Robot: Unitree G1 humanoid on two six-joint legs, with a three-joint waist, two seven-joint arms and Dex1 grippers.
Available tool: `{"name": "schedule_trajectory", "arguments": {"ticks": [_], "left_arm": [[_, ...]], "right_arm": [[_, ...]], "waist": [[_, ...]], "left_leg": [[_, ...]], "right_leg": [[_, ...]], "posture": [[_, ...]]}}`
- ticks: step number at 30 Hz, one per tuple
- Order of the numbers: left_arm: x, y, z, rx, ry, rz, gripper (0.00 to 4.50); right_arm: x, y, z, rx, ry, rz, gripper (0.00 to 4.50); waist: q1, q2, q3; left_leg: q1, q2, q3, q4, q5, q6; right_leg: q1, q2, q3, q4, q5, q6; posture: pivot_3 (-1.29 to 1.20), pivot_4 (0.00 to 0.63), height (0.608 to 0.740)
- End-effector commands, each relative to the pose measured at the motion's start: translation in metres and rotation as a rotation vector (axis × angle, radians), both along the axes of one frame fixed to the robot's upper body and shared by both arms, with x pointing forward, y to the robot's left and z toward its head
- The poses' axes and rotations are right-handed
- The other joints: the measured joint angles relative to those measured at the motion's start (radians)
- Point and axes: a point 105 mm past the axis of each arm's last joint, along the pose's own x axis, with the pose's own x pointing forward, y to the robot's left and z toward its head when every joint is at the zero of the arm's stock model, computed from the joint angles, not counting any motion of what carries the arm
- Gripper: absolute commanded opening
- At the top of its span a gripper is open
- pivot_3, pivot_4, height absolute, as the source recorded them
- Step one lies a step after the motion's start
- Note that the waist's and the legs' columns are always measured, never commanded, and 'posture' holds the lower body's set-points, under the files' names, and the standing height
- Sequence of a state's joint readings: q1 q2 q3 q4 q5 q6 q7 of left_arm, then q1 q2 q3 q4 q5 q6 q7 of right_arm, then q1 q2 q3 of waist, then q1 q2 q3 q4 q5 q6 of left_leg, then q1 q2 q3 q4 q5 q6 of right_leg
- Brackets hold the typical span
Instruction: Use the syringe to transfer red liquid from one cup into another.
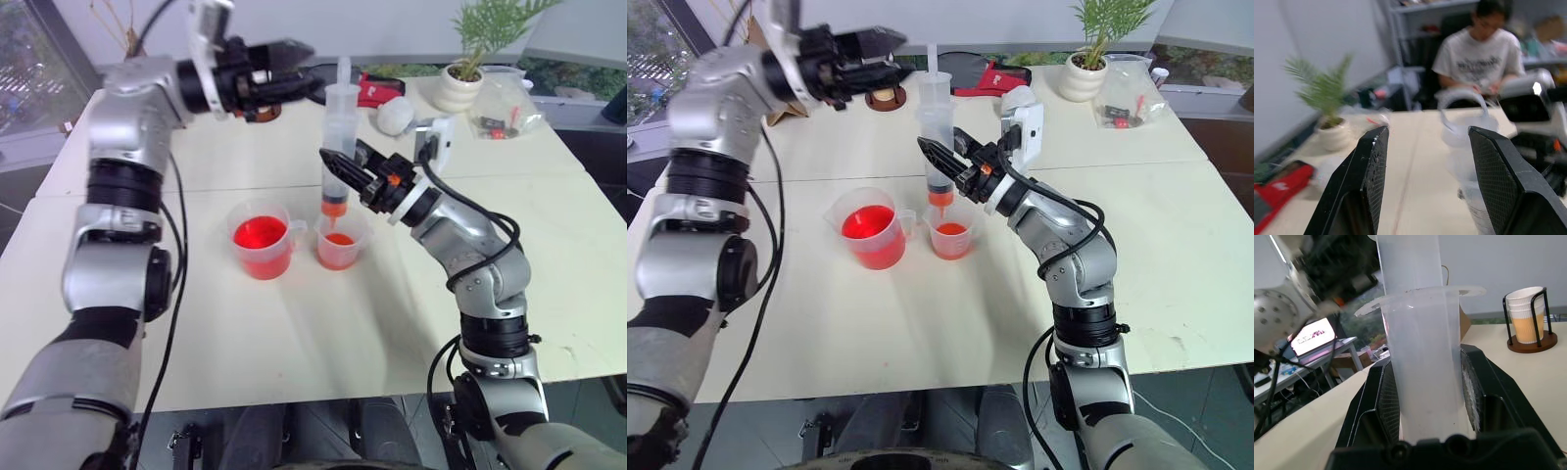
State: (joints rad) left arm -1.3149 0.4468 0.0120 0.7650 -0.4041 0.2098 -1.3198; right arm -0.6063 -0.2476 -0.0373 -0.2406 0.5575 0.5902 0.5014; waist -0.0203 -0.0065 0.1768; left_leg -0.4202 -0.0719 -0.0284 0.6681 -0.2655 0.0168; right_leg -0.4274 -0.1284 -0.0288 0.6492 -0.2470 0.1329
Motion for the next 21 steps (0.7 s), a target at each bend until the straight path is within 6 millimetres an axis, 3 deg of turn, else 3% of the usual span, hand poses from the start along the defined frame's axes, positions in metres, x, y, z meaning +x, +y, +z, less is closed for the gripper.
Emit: {"name": "schedule_trajectory", "arguments": {"ticks": [1, 14, 17, 20, 21], "left_arm": [[-0.001, -0.007, 0.019, -0.003, -0.07, -0.012, 2.63], [-0.004, -0.029, 0.023, -0.014, -0.076, -0.101, 2.63], [-0.006, -0.032, 0.023, -0.017, -0.079, -0.122, 1.75], [-0.008, -0.033, 0.023, -0.023, -0.079, -0.134, 0.18], [-0.008, -0.033, 0.022, -0.024, -0.079, -0.136, 0.01]], "right_arm": [[-0.012, -0.001, 0.018, 0.01, -0.092, 0.004, 1.39], [-0.017, -0.004, 0.01, -0.009, -0.076, -0.009, 1.39], [-0.017, -0.004, 0.009, -0.021, -0.076, -0.009, 1.39], [-0.016, -0.006, 0.008, -0.035, -0.078, -0.012, 1.39], [-0.016, -0.007, 0.007, -0.039, -0.079, -0.015, 1.39]], "waist": [[-0.001, 0.0, 0.0], [0.0, 0.0, 0.0], [0.002, 0.0, 0.0], [0.002, 0.0, 0.0], [0.002, 0.0, 0.0]], "left_leg": [[0.0, 0.0, 0.0, 0.0, 0.0, 0.0], [0.0, 0.0, 0.0, 0.0, 0.0, 0.001], [0.0, 0.0, 0.0, 0.0, 0.0, 0.001], [0.0, 0.0, 0.0, 0.0, 0.0, 0.001], [0.0, 0.0, 0.0, 0.0, 0.0, 0.001]], "right_leg": [[0.0, 0.0, 0.0, 0.0, 0.0, 0.0], [0.0, 0.0, 0.0, 0.0, 0.0, 0.0], [0.0, 0.0, 0.0, 0.0, 0.0, 0.0], [0.0, 0.0, 0.0, 0.0, 0.0, 0.0], [0.0, 0.0, 0.0, 0.0, 0.0, 0.0]], "posture": [[0.0, 0.15, 0.74], [0.0, 0.15, 0.74], [0.0, 0.15, 0.74], [0.0, 0.15, 0.74], [0.0, 0.15, 0.74]]}}
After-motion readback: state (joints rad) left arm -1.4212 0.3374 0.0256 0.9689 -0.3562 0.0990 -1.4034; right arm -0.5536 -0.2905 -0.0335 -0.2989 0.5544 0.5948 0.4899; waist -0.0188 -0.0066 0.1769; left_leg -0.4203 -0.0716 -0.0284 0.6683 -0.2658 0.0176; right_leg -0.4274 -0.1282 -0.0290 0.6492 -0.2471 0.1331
